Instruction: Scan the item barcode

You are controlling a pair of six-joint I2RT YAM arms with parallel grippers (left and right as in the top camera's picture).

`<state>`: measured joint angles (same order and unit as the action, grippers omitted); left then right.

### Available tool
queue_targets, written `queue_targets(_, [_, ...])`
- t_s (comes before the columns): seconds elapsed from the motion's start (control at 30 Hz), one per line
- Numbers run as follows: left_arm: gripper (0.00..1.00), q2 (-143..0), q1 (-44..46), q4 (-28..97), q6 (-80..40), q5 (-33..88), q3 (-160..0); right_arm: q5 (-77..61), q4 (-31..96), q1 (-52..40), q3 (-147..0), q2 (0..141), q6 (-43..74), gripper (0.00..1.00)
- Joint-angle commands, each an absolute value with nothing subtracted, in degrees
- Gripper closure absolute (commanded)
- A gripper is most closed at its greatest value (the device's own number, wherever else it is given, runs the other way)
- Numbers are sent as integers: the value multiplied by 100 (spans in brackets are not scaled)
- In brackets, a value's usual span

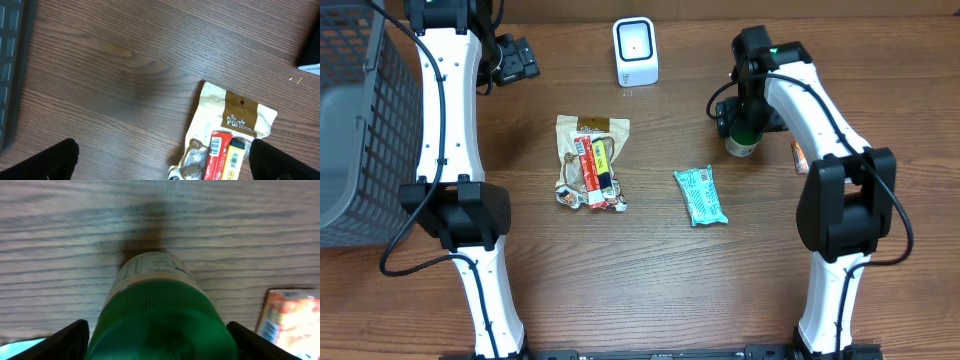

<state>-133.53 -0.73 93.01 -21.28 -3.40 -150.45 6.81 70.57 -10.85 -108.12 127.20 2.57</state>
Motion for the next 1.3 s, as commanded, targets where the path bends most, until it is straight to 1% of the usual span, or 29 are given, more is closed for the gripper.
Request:
queue_targets(0.0, [0,-13382,-34,9288,-2231,-296,-15021,672,7076,-1031,-10871,12897,207,12])
queue_targets(0.33, [0,-13382,-34,9288,-2231,-296,-15021,676,6989,-1015,-10871,13183,204,14])
queue_targets(0.4, [0,-13382,-34,9288,-2231,-296,-15021,676,6928,-1007,-10866,13187,204,17])
queue_targets(0.63, [0,-13382,-34,9288,-2231,-296,-15021,674,6912,-1004,-10864,13187,204,20])
queue_targets(0.7, [0,-13382,-34,9288,-2231,-296,-15021,666,6908,-1004,-10866,13187,204,24])
queue_targets(0.8, [0,-13382,-34,9288,-2231,-296,-15021,368,6936,-1031,-10919,13159,204,25])
queue_targets(0.87, [0,-13382,-34,9288,-2231,-296,-15021,21,6932,-1039,-11065,13098,207,27])
queue_targets(0.97, [0,-13382,-34,9288,-2231,-296,-15021,-274,7008,-1037,-11417,12982,207,35])
queue_targets(1.1, [0,-13382,-34,9288,-2231,-296,-15021,-327,7485,-1033,-12217,12866,322,41])
queue_targets(1.27, [0,-13382,-34,9288,-2231,-296,-15021,-847,8381,-1131,-14241,12855,707,48])
